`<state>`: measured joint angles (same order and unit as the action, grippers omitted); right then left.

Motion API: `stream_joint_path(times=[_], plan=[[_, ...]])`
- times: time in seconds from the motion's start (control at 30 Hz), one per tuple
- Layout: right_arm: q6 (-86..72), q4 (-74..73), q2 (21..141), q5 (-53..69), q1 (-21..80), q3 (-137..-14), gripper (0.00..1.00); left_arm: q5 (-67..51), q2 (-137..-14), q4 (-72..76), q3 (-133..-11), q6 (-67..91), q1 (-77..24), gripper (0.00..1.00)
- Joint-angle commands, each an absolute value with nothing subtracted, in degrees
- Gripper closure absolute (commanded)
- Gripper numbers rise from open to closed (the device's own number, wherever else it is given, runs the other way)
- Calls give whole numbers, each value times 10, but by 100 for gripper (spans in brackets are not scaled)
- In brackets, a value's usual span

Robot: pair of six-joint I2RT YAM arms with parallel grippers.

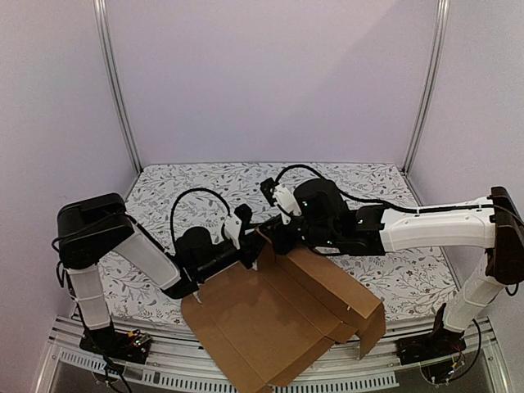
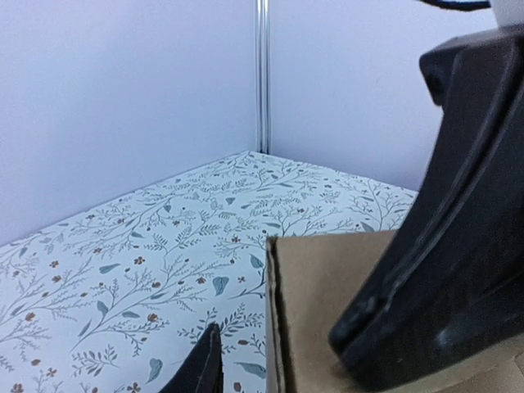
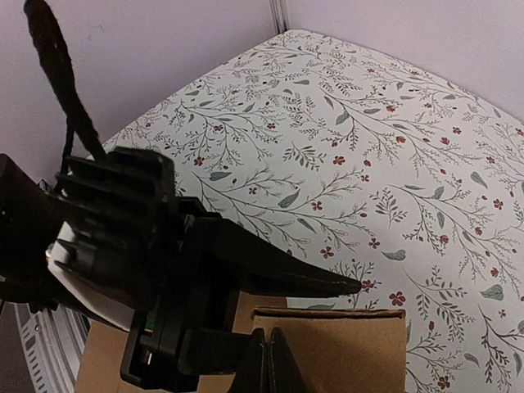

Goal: Fold the paper box

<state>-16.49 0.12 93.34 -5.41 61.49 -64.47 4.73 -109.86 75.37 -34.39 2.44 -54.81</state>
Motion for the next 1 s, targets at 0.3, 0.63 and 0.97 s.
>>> stream_joint_path(times=[0.3, 0.63, 0.97], plan=[[-169, -68, 940, -47, 616, -635, 100, 35, -1084, 875, -365, 9, -539, 100], [-167, -71, 939, -47, 617, -639, 100, 36, -1103, 874, -358, 6, -539, 69], [-169, -70, 940, -45, 617, -635, 100, 48, -1182, 874, -371, 22, -536, 59]])
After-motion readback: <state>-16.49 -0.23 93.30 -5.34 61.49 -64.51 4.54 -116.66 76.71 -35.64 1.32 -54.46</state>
